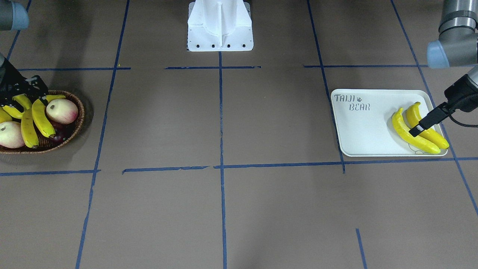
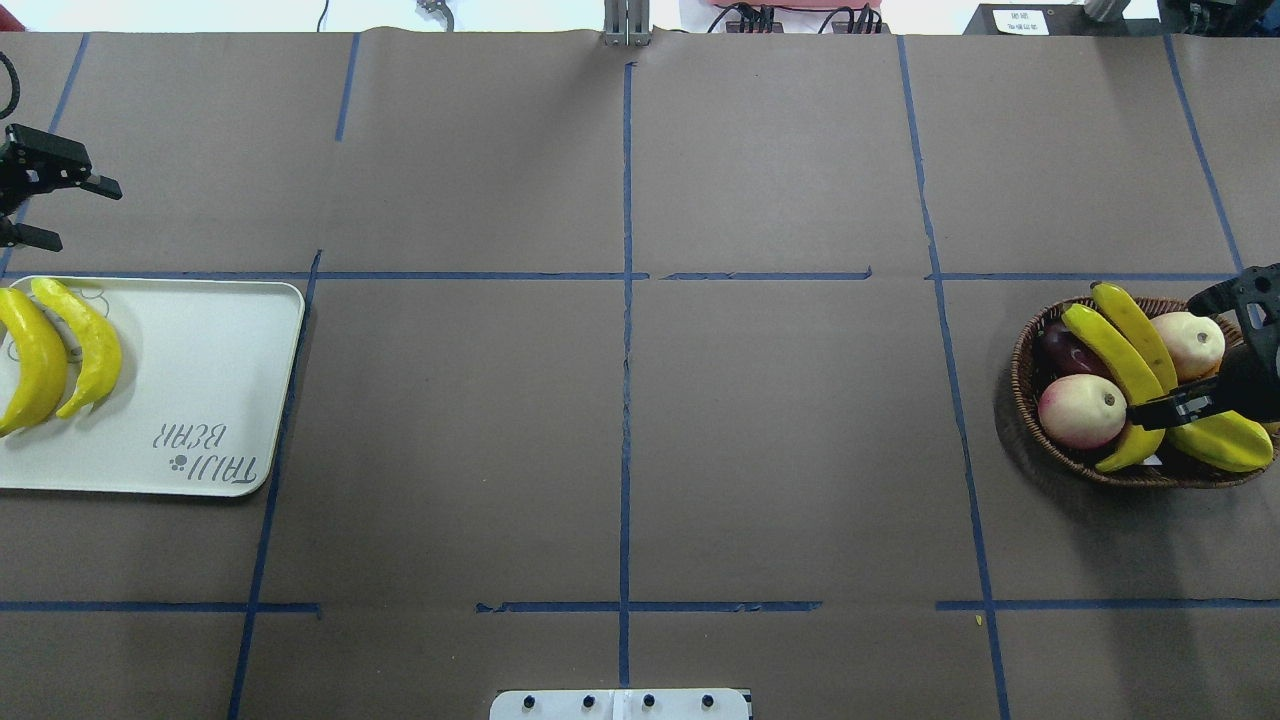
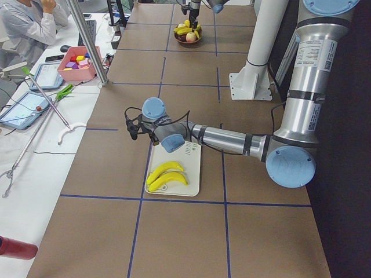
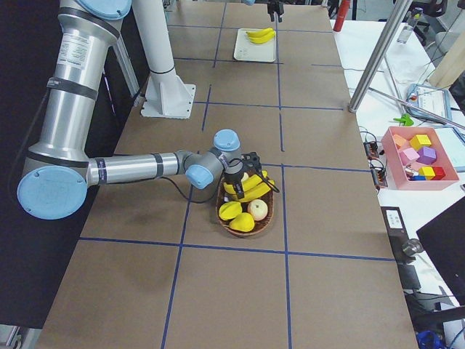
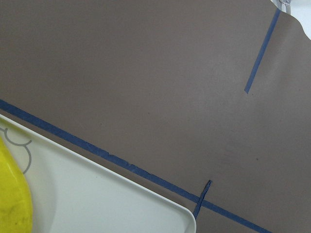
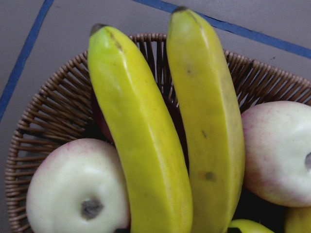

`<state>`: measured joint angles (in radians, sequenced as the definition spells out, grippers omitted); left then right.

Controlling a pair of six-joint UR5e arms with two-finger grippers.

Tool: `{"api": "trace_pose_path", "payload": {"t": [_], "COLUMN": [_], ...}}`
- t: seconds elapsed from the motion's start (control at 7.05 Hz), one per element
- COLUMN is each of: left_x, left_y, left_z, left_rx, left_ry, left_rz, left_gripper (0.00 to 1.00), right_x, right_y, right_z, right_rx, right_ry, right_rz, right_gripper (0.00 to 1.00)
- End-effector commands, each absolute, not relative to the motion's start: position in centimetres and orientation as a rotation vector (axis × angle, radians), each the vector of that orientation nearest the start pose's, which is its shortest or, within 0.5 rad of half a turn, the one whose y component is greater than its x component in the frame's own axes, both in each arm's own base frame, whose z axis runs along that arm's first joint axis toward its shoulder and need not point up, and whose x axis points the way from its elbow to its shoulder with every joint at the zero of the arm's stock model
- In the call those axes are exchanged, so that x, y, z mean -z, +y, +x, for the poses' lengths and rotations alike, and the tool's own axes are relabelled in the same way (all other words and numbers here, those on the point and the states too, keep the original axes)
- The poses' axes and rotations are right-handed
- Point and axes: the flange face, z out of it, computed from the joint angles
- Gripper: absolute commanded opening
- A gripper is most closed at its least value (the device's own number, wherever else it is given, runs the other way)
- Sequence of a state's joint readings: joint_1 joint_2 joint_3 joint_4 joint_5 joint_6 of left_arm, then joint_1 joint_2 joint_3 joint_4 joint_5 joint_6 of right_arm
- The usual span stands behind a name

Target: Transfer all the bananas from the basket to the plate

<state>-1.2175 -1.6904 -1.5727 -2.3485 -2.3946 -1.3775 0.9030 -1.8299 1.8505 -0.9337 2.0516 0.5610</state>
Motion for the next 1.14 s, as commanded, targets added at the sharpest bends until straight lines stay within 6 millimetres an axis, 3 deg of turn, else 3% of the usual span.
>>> {"api": "trace_pose_path", "payload": {"t": [0.0, 0.28, 0.43, 0.57, 0.71, 0.99], "left_x": [-50.11, -50.11, -50.19, -50.19, -50.19, -50.19], "left_y": [-54.15, -54.13, -54.14, -54.14, -54.14, -54.08], "left_z": [13.61, 13.70, 13.70, 13.70, 13.70, 13.95], "left_rx": [0.540, 0.539, 0.540, 0.540, 0.540, 0.536], "left_ry": [1.150, 1.149, 1.149, 1.149, 1.149, 1.148], "left_rz": [-0.036, -0.037, -0.038, -0.038, -0.038, -0.040], "left_gripper": [1.00, 1.00, 1.00, 1.00, 1.00, 1.00], "right_x": [-57.87, -58.17, -58.16, -58.03, -57.89, -57.99], "right_y": [-37.83, -37.46, -37.46, -37.54, -37.59, -37.45], "right_z": [-19.00, -19.17, -19.22, -19.31, -19.35, -19.23], "right_rx": [0.263, 0.269, 0.270, 0.271, 0.271, 0.272], "right_ry": [-0.735, -0.730, -0.729, -0.732, -0.733, -0.732], "right_rz": [0.259, 0.249, 0.252, 0.253, 0.256, 0.254], "right_gripper": [0.73, 0.65, 0.54, 0.37, 0.28, 0.22]}}
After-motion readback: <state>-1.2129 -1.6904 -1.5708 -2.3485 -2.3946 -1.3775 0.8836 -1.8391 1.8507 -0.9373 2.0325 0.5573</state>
